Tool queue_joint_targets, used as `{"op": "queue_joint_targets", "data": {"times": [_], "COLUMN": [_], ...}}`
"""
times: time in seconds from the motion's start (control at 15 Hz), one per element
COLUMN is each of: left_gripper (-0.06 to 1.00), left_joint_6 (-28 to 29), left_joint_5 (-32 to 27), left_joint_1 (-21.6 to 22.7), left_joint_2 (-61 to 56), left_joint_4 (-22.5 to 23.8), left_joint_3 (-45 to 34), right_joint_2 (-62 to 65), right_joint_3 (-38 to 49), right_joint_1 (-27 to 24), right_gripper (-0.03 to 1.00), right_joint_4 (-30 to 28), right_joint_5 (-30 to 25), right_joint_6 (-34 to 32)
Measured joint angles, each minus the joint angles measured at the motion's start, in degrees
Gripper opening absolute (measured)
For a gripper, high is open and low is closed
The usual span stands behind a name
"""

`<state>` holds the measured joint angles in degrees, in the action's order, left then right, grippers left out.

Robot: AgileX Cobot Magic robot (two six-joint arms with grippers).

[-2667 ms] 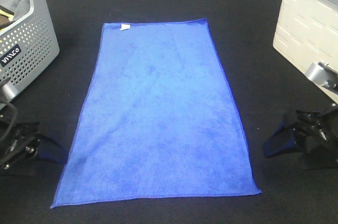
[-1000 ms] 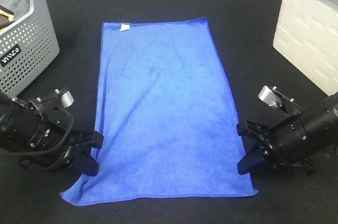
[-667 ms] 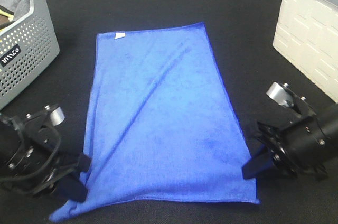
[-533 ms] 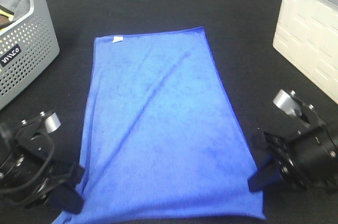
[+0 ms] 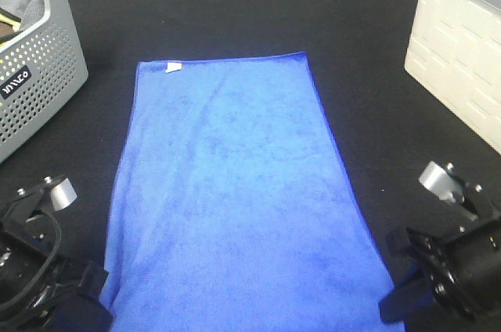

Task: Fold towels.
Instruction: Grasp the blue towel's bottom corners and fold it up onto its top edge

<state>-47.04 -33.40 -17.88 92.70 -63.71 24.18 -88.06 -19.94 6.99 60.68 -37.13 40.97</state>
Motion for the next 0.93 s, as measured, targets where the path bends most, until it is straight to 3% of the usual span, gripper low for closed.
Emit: {"op": "queue_joint_targets", "data": {"times": [0.27, 0.47, 0.6, 0.73, 0.93], "left_gripper": [0.01, 0.01, 0.01, 0.01, 0.01], "left_joint_6": [2.75, 11.69, 18.51, 22.06, 22.23], "left_joint_5": [0.8, 3.9, 3.5, 1.09, -1.09], "left_joint_1": [0.0, 0.0, 0.92, 4.87, 8.82], "left_joint_2": [0.06, 0.29, 2.86, 9.85, 17.53], "left_joint_4": [1.78, 10.08, 17.65, 22.29, 23.2], "left_joint_3": [4.7, 13.64, 21.77, 33.63, 49.33], "right_joint_2": [-0.17, -2.06, -6.93, -14.38, -25.55], "right_joint_3": [-8.25, -20.34, -30.54, -43.89, -59.82], "right_joint_1": [0.0, 0.0, 0.0, 0.0, 0.0], "right_gripper": [0.0, 0.0, 0.0, 0.0, 0.0], "right_joint_4": [-1.26, -8.25, -12.66, -15.3, -15.81], "right_joint_5": [-0.17, -1.43, -3.61, -6.3, -10.03], "right_joint_6": [-1.6, -7.91, -11.34, -13.29, -14.09]}}
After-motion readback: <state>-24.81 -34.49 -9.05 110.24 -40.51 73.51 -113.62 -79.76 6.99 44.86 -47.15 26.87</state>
